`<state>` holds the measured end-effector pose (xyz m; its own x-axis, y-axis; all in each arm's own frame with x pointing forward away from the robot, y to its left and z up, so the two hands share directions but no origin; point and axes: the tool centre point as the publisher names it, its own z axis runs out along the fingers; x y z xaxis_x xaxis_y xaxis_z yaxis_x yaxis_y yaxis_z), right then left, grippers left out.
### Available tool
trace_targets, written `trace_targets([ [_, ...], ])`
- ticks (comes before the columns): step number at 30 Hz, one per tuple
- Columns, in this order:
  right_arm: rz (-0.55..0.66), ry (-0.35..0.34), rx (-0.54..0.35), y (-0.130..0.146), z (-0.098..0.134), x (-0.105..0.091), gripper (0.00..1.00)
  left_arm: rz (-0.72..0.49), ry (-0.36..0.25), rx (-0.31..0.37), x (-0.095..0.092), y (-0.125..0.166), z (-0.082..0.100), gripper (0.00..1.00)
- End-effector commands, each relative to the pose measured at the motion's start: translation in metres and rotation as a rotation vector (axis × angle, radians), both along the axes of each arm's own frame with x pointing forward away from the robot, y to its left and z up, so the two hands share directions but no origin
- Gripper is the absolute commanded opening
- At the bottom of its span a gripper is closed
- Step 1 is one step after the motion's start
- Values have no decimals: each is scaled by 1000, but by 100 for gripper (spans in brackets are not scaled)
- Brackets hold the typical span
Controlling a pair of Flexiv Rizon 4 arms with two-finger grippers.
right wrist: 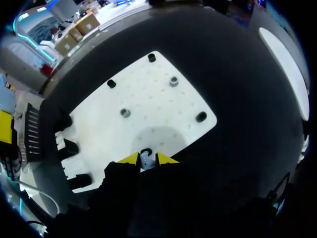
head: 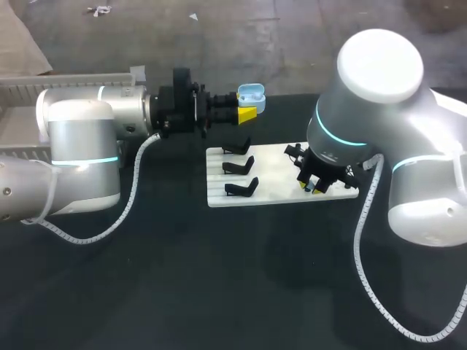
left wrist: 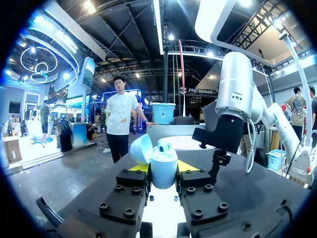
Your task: Pick up each earbud case from the left stands, insert the matching earbuds, close the lid, and place the case in the box.
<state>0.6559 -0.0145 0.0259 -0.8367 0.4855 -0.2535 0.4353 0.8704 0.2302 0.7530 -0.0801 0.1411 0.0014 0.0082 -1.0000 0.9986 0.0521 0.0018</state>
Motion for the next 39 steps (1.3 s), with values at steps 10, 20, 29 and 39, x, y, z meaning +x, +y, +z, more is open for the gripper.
trace_targets([
  [10,68,-16,-26,3,32,-13,0,3,-4,-3,-1,0,-1,0],
  [20,288,31,-48,15,80,-35,0,3,-4,-3,-1,0,-1,0],
  [29,495,49,-133,35,107,-37,0,3,-4,-3,-1,0,-1,0],
  [39,646,19,-195,57,126,-20,0,3,-4,-3,-1,0,-1,0],
])
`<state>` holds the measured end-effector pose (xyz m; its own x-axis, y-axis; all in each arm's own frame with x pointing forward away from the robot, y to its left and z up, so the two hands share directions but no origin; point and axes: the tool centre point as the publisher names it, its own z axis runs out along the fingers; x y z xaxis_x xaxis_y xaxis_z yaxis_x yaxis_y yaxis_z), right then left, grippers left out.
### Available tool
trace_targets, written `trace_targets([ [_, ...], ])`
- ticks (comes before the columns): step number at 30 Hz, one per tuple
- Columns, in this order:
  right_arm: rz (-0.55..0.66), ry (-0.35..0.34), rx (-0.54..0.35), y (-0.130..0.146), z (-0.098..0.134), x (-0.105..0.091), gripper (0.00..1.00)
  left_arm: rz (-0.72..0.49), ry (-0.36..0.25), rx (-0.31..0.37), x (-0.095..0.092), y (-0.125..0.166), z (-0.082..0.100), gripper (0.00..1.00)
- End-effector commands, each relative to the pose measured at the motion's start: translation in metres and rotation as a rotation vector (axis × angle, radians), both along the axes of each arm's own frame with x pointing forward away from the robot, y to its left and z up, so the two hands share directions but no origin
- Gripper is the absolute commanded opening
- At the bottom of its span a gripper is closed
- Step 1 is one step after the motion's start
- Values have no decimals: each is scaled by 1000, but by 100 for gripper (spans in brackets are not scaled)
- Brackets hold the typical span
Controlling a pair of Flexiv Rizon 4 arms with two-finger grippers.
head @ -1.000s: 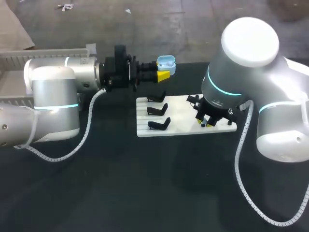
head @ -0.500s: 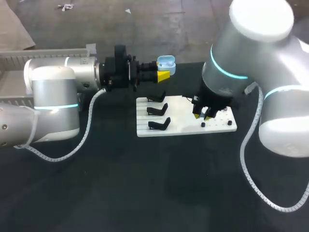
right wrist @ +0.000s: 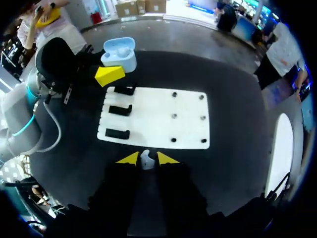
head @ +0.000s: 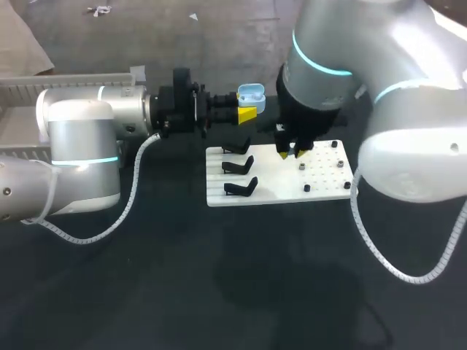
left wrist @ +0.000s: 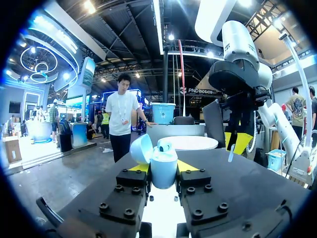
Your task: Pick up each earbud case from the left stands, insert the matching earbuds, close the lid, and place the case in the box.
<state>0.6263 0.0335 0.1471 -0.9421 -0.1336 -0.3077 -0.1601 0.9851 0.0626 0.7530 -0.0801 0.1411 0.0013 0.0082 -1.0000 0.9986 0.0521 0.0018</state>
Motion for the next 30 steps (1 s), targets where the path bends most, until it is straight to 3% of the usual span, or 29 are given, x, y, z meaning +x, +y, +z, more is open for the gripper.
trace_targets([
  [1,38,32,-36,12,7,12,0,3,-4,-3,-1,0,-1,0],
  [17,197,29,-75,37,44,33,0,3,-4,-3,-1,0,-1,0],
  [30,254,35,-116,46,53,41,0,3,-4,-3,-1,0,-1,0],
])
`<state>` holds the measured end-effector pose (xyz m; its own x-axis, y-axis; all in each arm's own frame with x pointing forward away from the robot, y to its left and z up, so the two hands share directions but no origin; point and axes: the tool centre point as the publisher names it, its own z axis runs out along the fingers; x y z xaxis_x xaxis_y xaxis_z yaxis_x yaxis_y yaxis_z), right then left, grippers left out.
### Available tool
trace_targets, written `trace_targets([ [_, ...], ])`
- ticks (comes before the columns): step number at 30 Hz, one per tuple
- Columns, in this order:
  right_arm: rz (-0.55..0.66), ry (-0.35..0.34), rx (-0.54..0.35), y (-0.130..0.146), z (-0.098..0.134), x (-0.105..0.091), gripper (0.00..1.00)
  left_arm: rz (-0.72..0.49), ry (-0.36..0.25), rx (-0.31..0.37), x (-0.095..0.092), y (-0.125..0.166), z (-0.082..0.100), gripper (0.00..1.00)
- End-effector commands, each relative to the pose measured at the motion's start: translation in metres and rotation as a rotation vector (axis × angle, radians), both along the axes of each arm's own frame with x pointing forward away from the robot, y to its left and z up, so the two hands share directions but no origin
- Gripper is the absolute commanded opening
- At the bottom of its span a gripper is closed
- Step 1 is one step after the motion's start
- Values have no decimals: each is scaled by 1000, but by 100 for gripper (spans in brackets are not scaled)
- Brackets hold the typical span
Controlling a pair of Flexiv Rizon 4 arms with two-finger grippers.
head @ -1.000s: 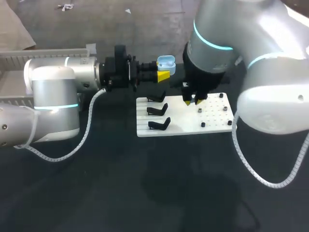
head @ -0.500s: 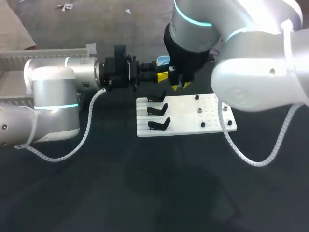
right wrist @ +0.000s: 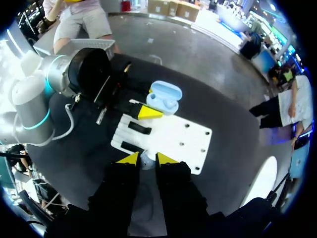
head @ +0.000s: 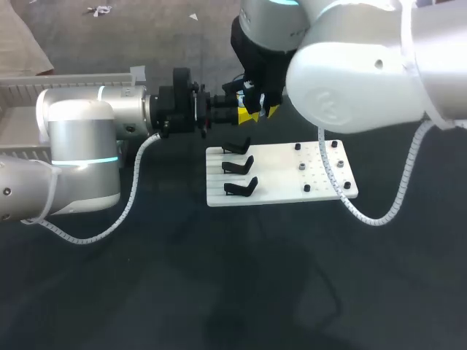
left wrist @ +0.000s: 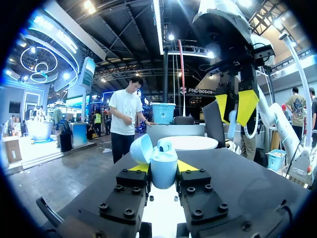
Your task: Pick up each earbud case from the left stands, insert the matching earbuds, close the lid, and place the case in the box.
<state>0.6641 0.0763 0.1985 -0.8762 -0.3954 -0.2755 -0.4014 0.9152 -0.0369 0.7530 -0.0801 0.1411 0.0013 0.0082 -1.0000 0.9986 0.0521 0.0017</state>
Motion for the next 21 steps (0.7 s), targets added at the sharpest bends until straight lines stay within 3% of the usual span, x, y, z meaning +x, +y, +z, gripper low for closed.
trace_targets([
  [1,0,29,-14,3,1,3,0,3,-4,-3,-1,0,-1,0],
  [15,0,29,-14,3,1,3,0,3,-4,-3,-1,0,-1,0],
  [21,12,-14,0,4,16,18,0,3,-4,-3,-1,0,-1,0],
])
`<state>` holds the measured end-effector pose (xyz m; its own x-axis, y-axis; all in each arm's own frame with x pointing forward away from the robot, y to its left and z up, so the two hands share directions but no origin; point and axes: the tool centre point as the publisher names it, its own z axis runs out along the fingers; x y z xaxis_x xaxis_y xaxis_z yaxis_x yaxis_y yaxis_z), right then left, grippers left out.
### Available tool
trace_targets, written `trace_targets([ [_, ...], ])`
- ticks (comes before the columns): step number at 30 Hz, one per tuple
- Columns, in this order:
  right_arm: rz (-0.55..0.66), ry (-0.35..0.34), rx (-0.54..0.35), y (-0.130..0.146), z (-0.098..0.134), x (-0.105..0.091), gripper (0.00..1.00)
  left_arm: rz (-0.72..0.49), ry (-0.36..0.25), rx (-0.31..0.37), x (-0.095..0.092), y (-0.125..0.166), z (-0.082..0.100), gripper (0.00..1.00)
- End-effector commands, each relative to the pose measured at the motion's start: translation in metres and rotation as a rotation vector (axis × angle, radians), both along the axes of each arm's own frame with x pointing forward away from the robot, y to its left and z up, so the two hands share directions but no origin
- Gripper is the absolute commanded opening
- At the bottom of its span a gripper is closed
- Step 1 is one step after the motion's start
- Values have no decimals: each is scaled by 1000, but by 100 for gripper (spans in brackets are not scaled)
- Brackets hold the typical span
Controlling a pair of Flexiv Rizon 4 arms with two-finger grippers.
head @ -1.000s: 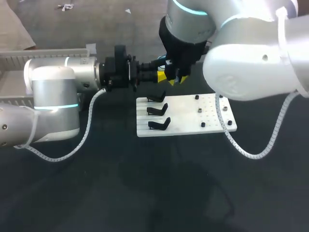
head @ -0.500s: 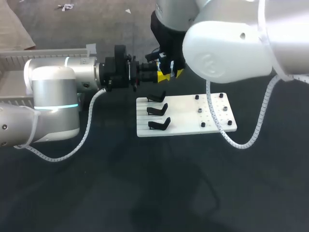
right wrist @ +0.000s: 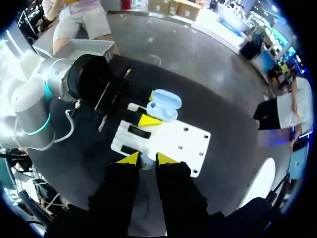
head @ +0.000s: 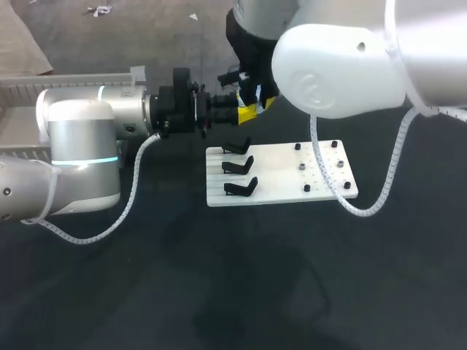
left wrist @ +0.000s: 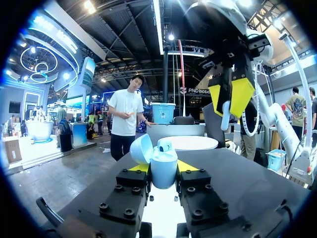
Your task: Pick up each earbud case from the left stands, insert the matching earbuds, close the lid, and place the case in the box.
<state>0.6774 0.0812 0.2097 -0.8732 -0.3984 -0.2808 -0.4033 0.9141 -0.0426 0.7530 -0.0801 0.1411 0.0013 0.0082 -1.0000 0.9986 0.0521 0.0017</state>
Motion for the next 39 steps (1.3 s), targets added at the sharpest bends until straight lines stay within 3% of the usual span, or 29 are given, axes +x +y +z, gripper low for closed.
trace_targets([
  [1,14,-15,-7,0,5,7,0,3,-4,-3,-1,0,-1,0],
  [12,74,-58,-23,11,13,29,0,3,-4,-3,-1,0,-1,0],
  [20,91,-53,-17,15,4,42,0,3,-4,-3,-1,0,-1,0],
  [39,120,-60,-9,17,-13,53,0,3,-4,-3,-1,0,-1,0],
])
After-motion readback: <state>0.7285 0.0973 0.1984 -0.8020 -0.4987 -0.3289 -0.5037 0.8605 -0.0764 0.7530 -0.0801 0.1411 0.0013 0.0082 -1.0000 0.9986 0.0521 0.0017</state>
